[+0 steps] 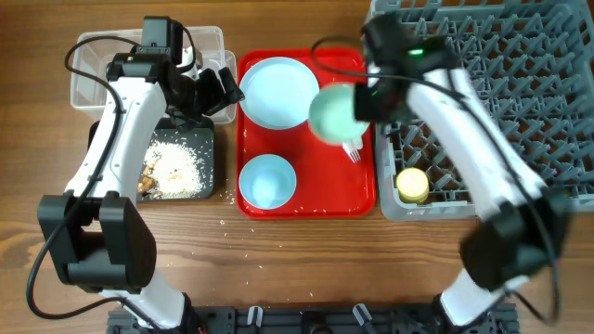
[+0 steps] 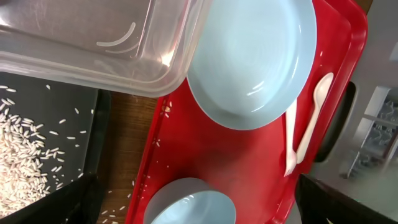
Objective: Sort waste into correct bins and load items into the dishwasher rack
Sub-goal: 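Grasp the mint-green bowl on the tray with the right gripper and lift, then place the mint-green bowl upside down in the rack's back row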
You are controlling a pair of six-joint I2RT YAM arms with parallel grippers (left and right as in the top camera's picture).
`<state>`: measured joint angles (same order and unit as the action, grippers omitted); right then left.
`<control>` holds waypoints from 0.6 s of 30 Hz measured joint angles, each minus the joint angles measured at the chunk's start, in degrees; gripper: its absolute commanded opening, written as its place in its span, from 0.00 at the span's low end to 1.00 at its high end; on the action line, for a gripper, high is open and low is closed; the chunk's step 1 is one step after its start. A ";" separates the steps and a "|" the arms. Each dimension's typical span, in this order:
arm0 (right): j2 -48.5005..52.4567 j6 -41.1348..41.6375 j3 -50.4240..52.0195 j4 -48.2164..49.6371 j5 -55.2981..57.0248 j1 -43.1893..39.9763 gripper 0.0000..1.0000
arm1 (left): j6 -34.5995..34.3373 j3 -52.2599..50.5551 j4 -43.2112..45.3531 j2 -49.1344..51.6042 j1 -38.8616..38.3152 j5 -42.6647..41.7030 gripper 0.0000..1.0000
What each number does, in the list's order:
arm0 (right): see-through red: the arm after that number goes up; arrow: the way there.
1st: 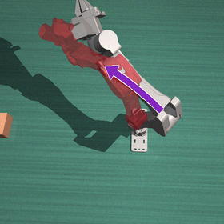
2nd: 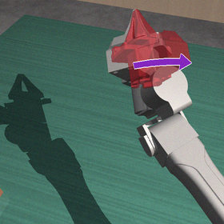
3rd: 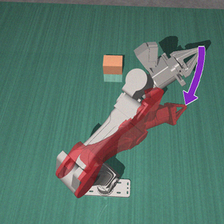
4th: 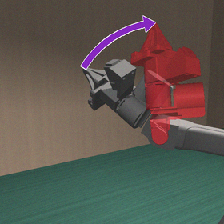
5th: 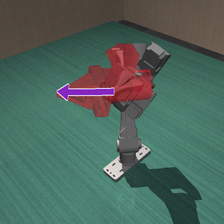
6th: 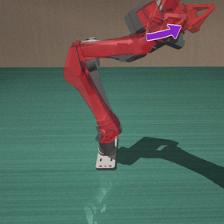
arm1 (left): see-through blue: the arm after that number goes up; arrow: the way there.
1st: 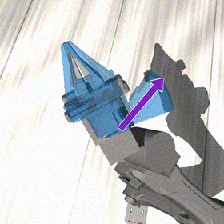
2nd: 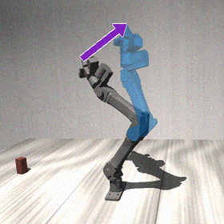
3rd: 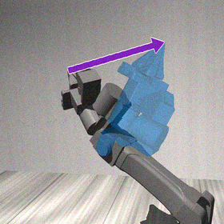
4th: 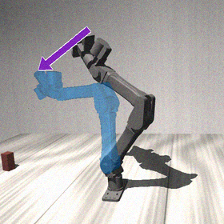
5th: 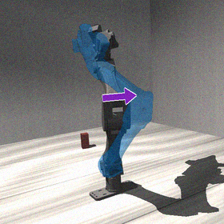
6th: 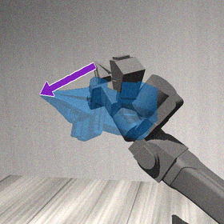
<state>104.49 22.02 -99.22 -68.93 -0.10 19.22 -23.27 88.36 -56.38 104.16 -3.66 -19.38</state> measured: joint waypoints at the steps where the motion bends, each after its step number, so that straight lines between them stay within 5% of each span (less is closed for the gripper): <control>1: -5.16 2.14 -1.49 1.55 6.23 -1.09 0.04 | 0.00 0.00 0.00 0.00 0.00 -0.02 1.00; 7: -5.92 4.52 -2.36 15.76 40.33 -1.95 0.04 | 0.00 0.00 0.02 0.00 0.00 -0.04 1.00; 15: 17.66 -32.57 -1.64 58.90 65.72 -1.92 0.04 | 0.00 0.02 -0.11 -0.02 0.02 -0.02 1.00; 18: 21.97 -37.59 -1.64 62.18 67.17 -1.95 0.04 | 0.00 0.04 -0.07 -0.02 0.02 -0.02 1.00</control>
<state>126.45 -15.57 -100.86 -6.74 67.07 17.28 -23.27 88.40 -56.45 104.14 -3.64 -19.40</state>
